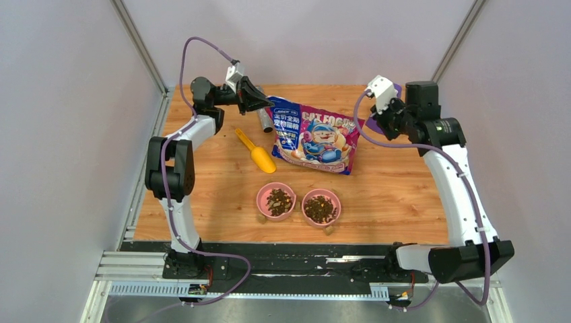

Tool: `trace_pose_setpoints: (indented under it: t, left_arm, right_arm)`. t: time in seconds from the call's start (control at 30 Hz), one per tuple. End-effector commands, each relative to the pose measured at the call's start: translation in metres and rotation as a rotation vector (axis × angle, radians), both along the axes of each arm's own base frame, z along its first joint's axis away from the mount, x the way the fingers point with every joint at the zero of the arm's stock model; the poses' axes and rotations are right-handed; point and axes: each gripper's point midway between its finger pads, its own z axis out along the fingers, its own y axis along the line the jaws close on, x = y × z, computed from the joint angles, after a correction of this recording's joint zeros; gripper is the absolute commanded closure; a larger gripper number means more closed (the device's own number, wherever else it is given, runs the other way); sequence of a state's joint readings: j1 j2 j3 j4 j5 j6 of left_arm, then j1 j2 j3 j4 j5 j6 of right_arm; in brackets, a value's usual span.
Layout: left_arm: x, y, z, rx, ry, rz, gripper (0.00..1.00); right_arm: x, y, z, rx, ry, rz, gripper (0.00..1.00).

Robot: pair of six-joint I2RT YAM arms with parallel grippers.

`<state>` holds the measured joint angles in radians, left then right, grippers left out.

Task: Serve the pet food

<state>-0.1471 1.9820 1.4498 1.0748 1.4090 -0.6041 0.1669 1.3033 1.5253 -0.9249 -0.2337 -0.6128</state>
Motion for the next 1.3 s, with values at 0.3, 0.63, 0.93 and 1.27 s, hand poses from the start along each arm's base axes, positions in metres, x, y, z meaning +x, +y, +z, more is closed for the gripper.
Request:
trace_pose_setpoints:
  t: [0.3,0.63,0.93,1.27]
  left_arm:
    - [0.009,0.032,0.035,-0.037,-0.101,0.118,0.01]
    - [0.051,0.064,0.001,0.046,0.005,0.473,0.00]
    - [0.064,0.167,-0.052,0.162,0.137,1.000,0.00]
    - [0.025,0.233,-0.043,0.102,0.545,1.468,0.00]
  right_arm:
    - [-0.008,-0.042,0.031,-0.002,-0.103,-0.198,0.58]
    - [0.010,-0.070,0.046,0.075,-0.208,-0.405,0.33]
    - [0.032,-0.107,0.054,0.306,-0.279,-0.638,0.32]
    - [0.031,-0.128,0.041,0.706,-0.246,-0.991,0.30]
